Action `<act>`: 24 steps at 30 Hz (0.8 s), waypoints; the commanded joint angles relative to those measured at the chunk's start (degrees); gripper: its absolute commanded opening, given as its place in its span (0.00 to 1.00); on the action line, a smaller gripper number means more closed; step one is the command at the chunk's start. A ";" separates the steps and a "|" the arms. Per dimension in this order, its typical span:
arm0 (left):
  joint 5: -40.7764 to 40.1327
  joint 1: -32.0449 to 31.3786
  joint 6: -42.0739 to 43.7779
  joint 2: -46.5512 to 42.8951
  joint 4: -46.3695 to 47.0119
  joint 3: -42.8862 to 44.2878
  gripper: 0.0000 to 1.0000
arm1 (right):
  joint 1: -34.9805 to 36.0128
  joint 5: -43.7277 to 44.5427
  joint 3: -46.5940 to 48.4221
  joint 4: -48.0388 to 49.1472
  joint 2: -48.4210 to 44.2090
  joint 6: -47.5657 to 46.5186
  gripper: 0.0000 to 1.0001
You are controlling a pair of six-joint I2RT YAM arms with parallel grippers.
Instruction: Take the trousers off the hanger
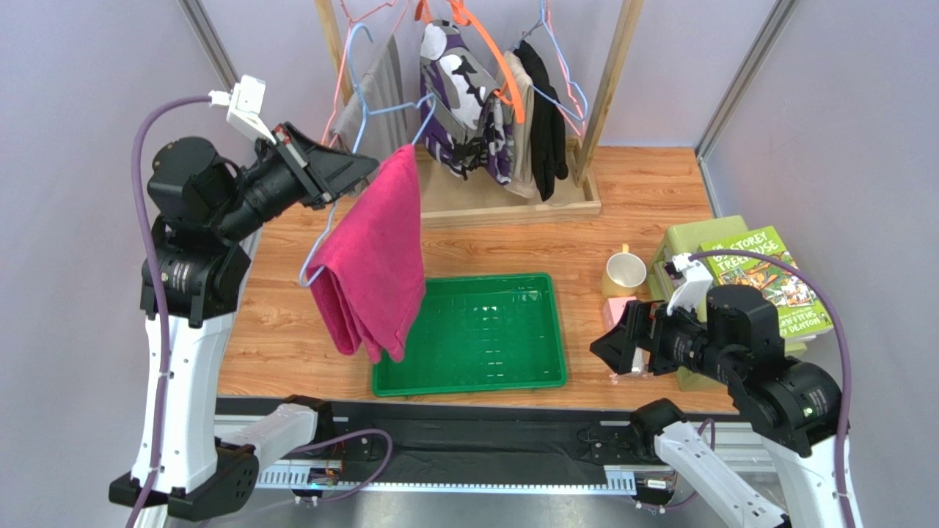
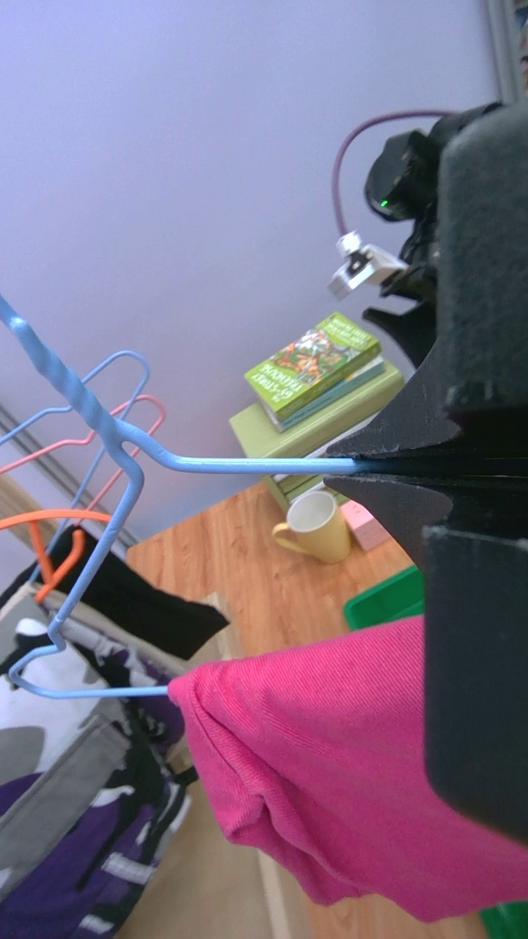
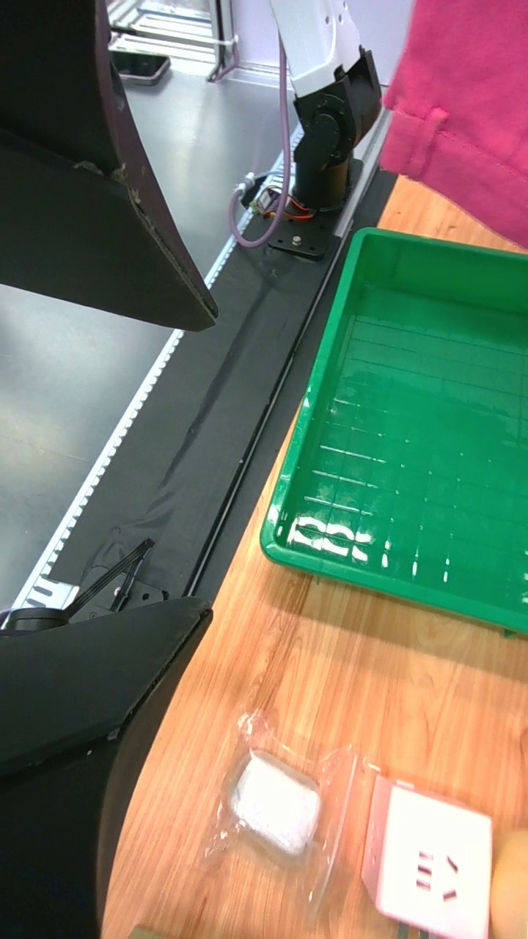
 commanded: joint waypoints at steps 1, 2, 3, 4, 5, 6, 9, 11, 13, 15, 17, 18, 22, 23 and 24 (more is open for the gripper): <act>3.57 0.00 -4.07 -6.48 5.68 -3.13 0.00 | 0.00 -3.47 -1.92 6.97 2.17 0.33 0.98; 3.30 0.00 -3.98 -7.37 5.23 -4.62 0.00 | 0.09 -4.60 -2.71 7.86 2.86 1.03 0.97; 2.95 0.00 -3.37 -8.25 4.62 -5.24 0.00 | 0.09 -5.31 -3.24 8.83 3.04 1.56 0.97; 1.73 0.00 -3.10 -9.73 2.87 -5.77 0.00 | 0.09 -6.02 -3.68 11.01 3.31 2.18 0.96; 1.11 0.00 -3.01 -10.27 2.07 -6.65 0.00 | 0.35 -7.24 -4.56 12.16 3.48 2.70 0.96; 0.75 0.00 -2.84 -10.89 1.28 -7.09 0.00 | 0.52 -7.34 -5.00 14.44 3.83 4.19 0.95; -0.74 0.00 -3.10 -12.56 -0.04 -8.76 0.00 | 3.85 -5.15 -5.53 17.96 4.71 6.92 0.95; -1.27 0.00 -3.89 -13.53 -1.01 -9.64 0.00 | 8.32 -1.30 -5.44 19.38 5.50 8.33 0.94; -2.76 0.00 -4.32 -14.05 -2.67 -9.73 0.00 | 11.85 1.43 -5.36 21.40 7.17 10.44 0.93; -4.51 0.00 -4.24 -14.32 -3.64 -9.47 0.00 | 18.35 6.79 -4.83 23.06 8.58 11.84 0.93; -5.75 0.00 -3.89 -14.50 -5.49 -8.42 0.00 | 26.40 14.40 -3.69 23.69 11.48 13.60 0.92; -6.88 0.00 -3.63 -14.50 -6.10 -7.89 0.00 | 29.24 18.02 -3.08 24.30 12.62 14.04 0.92; -10.32 0.00 -3.27 -14.76 -10.50 -5.95 0.00 | 44.16 30.94 1.48 27.55 19.46 14.75 0.92; -11.71 0.00 -3.45 -15.11 -10.85 -6.04 0.00 | 46.38 32.72 2.28 29.73 20.61 14.58 0.92; -12.69 0.00 -3.71 -15.46 -11.99 -6.13 0.00 | 48.49 34.39 3.16 31.06 21.84 13.88 0.92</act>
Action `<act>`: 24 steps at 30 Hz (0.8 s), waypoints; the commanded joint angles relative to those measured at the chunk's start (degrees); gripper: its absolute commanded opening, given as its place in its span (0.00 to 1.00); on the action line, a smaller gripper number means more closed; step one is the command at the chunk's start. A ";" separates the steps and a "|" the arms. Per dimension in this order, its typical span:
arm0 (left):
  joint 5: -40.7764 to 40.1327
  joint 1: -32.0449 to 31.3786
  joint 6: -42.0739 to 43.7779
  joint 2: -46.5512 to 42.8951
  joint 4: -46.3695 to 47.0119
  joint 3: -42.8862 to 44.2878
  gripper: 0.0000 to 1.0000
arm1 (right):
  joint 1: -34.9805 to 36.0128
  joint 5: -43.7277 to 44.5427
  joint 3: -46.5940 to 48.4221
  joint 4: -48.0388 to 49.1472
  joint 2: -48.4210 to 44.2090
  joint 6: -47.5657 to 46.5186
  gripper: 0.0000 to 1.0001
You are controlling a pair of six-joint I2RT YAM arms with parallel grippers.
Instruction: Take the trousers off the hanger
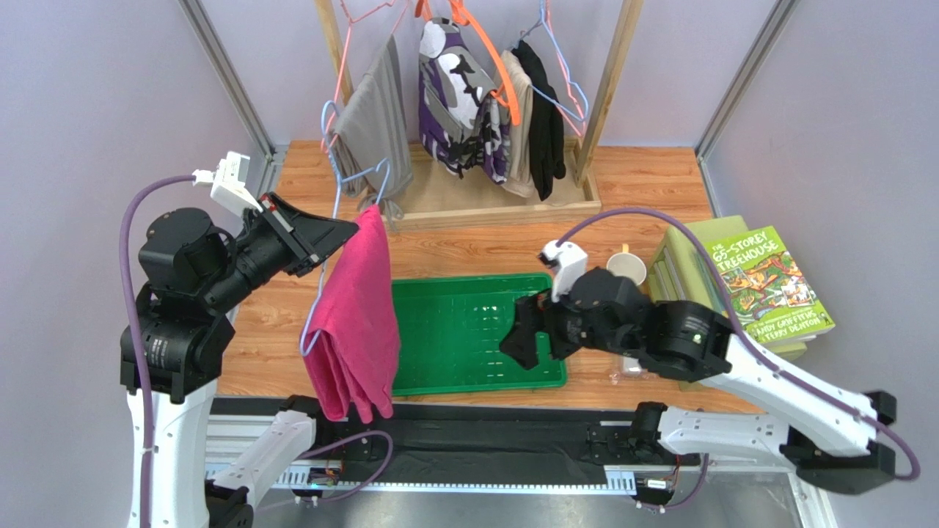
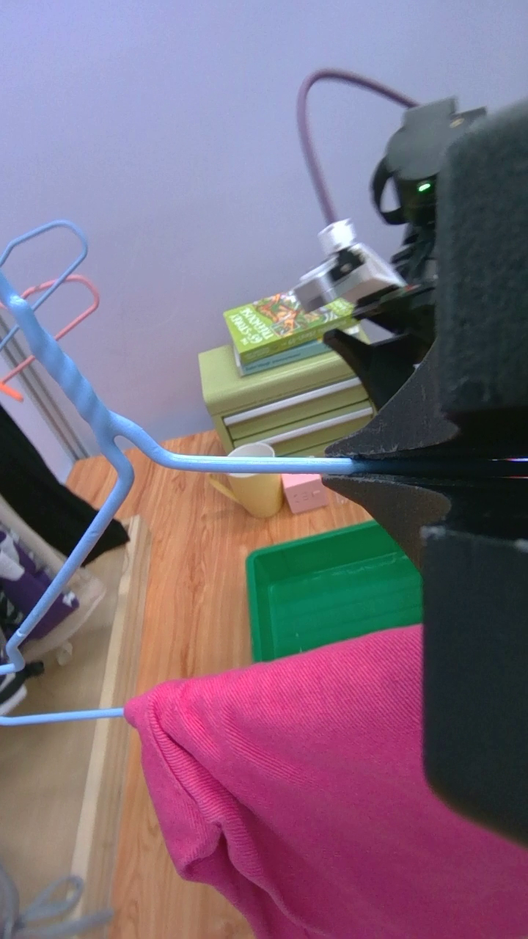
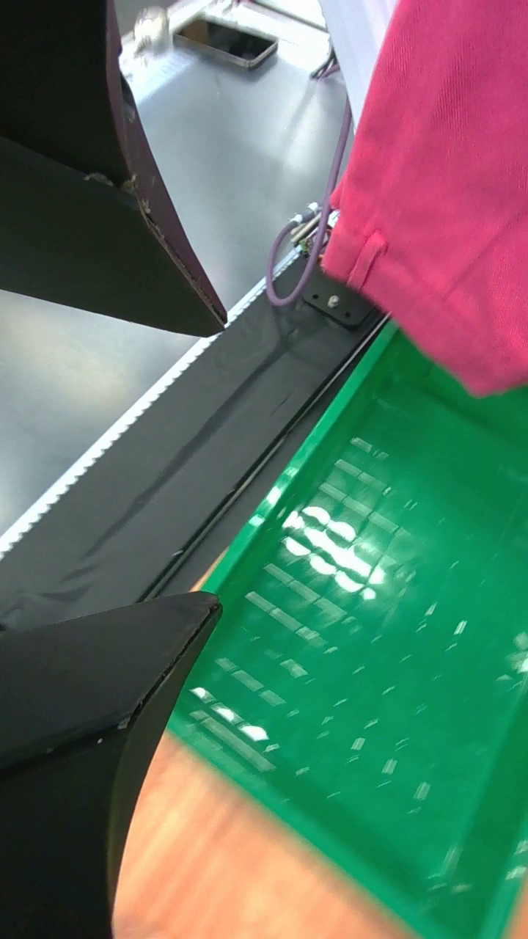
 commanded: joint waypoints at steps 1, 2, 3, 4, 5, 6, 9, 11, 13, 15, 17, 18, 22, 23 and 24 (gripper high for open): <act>-5.67 0.00 -1.55 -1.78 0.79 3.97 0.00 | 12.12 17.04 6.73 10.45 6.30 -1.09 0.92; -7.60 0.00 -2.68 -2.04 -0.09 3.97 0.00 | 14.08 18.64 7.70 13.52 7.81 -2.50 0.92; -8.05 0.00 -3.21 -2.39 -0.97 3.80 0.00 | 15.75 20.22 8.58 14.68 9.56 -3.47 0.92; -8.41 0.00 -3.74 -2.48 -1.24 3.62 0.00 | 18.82 23.45 10.85 15.65 11.24 -5.66 0.92; -8.76 0.00 -4.36 -2.74 -1.50 3.45 0.00 | 20.33 25.05 12.18 17.22 14.82 -6.81 0.92; -8.94 0.00 -5.32 -3.10 -1.50 3.10 0.00 | 21.82 26.55 13.41 17.85 16.51 -7.69 0.92; -10.25 0.00 -6.47 -4.06 -2.20 2.83 0.00 | 28.32 32.52 18.33 21.01 21.70 -12.26 0.93; -11.22 0.00 -6.82 -4.85 -2.47 2.74 0.00 | 30.00 35.17 20.36 24.08 24.42 -15.41 0.93; -11.66 0.00 -7.26 -5.21 -2.65 3.00 0.00 | 30.89 36.49 20.98 26.80 25.92 -16.57 0.92; -11.84 0.00 -7.61 -5.47 -3.00 3.62 0.00 | 30.89 36.93 21.85 28.39 28.03 -18.68 0.91; -11.66 0.00 -7.79 -5.47 -3.00 4.41 0.00 | 30.89 36.93 23.25 30.06 29.70 -21.05 0.91; -11.49 0.00 -7.79 -5.39 -3.08 4.58 0.00 | 30.89 37.80 23.52 30.77 31.19 -22.28 0.91; -10.61 0.00 -7.53 -5.21 -3.09 5.38 0.00 | 30.27 39.83 25.10 33.58 35.33 -24.92 0.91; -10.61 0.00 -7.53 -5.38 -3.09 5.38 0.00 | 30.19 39.83 25.20 34.72 35.94 -25.97 0.91; -10.61 0.00 -7.70 -5.47 -3.00 5.55 0.00 | 30.10 39.22 24.94 36.03 36.56 -27.64 0.91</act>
